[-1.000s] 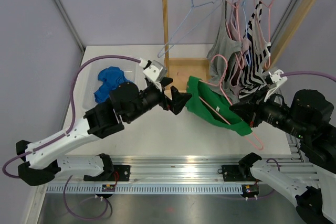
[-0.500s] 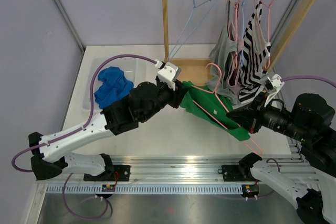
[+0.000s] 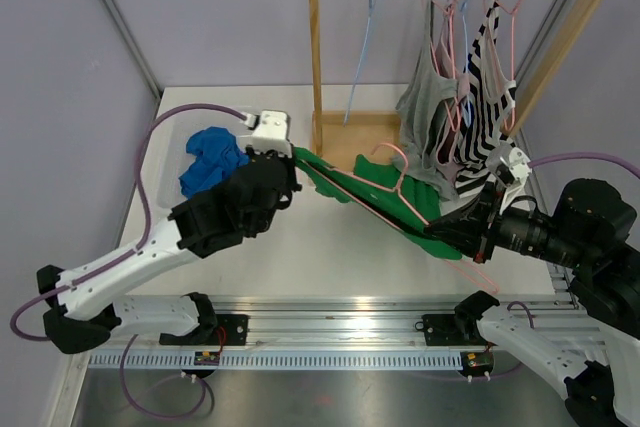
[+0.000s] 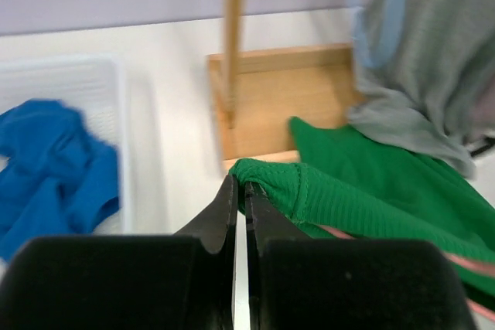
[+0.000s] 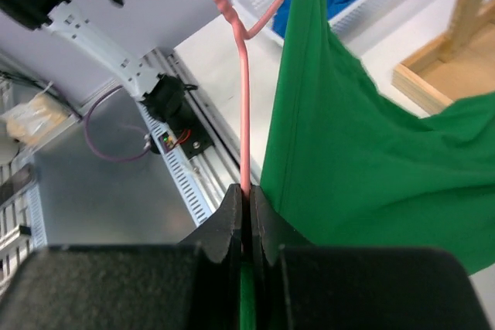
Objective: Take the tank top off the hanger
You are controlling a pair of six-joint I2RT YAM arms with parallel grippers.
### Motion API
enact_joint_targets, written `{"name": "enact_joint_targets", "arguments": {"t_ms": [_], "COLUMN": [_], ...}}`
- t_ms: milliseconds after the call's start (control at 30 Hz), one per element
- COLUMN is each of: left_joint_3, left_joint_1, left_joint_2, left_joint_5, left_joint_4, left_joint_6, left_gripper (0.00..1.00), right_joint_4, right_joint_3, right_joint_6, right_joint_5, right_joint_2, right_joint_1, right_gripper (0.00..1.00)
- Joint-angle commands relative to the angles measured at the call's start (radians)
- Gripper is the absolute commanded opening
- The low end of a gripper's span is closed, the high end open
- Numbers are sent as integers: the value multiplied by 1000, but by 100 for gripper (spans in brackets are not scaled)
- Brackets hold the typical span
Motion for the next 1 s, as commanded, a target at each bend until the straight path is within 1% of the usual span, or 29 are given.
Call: {"name": "enact_joint_targets", "arguments": {"t_ms": [0,33,67,100,200,267,300,333,367,400,433,467,500,533,567,600,633,667,700,733,800,833,867,900,933,967], "left_joint_3": [43,54,63,82,150,183,191,182,166,145,82,53,18,-60,-102,-140,-221,-258,-291,-324,-384,-397,-414,-415,-414,-402], "left_joint_1": [121,167,167,195,218,223,223,223,223,223,221,221,221,219,218,213,209,192,183,171,143,135,126,126,126,126], "left_joint_2": [-127,-156,-169,-178,-208,-219,-230,-238,-245,-254,-267,-270,-270,-274,-271,-273,-274,-278,-278,-278,-265,-259,-250,-244,-235,-218], "left_joint_5": [-235,-216,-198,-189,-181,-150,-59,9,97,309,410,514,707,798,892,1010,1044,1068,1086,1086,1073,1053,1016,914,854,738], "left_joint_4": [-147,-155,-156,-162,-201,-231,-225,-201,-175,-152,-94,-69,-46,24,58,93,167,202,254,268,276,267,253,206,177,145], "left_joint_6": [-127,-103,-86,-73,-38,-20,-1,37,62,88,117,118,120,102,89,73,36,17,-9,-16,-24,-32,-39,-61,-72,-82], "left_gripper": [0,0,0,0,0,0,0,0,0,0,0,0,0,0,0,0,0,0,0,0,0,0,0,0,0,0], "right_joint_4": [127,176,203,229,338,421,461,562,622,689,834,912,988,1155,1226,1298,1429,1492,1542,1640,1729,1788,1770,1712,1525,1427], "right_joint_3": [-7,-8,-10,-13,-37,-53,-88,-114,-176,-215,-253,-333,-368,-404,-468,-496,-522,-563,-580,-597,-657,-674,-672,-650,-616,-541], "right_joint_6": [-42,-34,-30,-27,-13,18,41,65,122,149,179,243,268,289,323,337,348,355,357,351,338,328,312,294,244,224], "right_joint_5": [-233,-283,-297,-306,-317,-296,-278,-233,-215,-204,-175,-155,-133,-88,-61,-35,10,32,86,120,196,274,313,344,379,382], "right_joint_2": [-35,-42,-42,-41,-42,-38,-38,-44,-53,-59,-67,-74,-79,-79,-75,-70,-62,-47,-39,-33,-29,-29,-33,-41,-50,-50], "right_joint_1": [-2,-2,-2,-2,-2,-2,-2,-2,-2,-2,-2,-2,-2,0,-2,0,-2,-2,-2,-2,-2,-2,-2,-2,-2,-2], "right_gripper": [0,0,0,0,0,0,0,0,0,0,0,0,0,0,0,0,0,0,0,0,0,0,0,0,0,0]}}
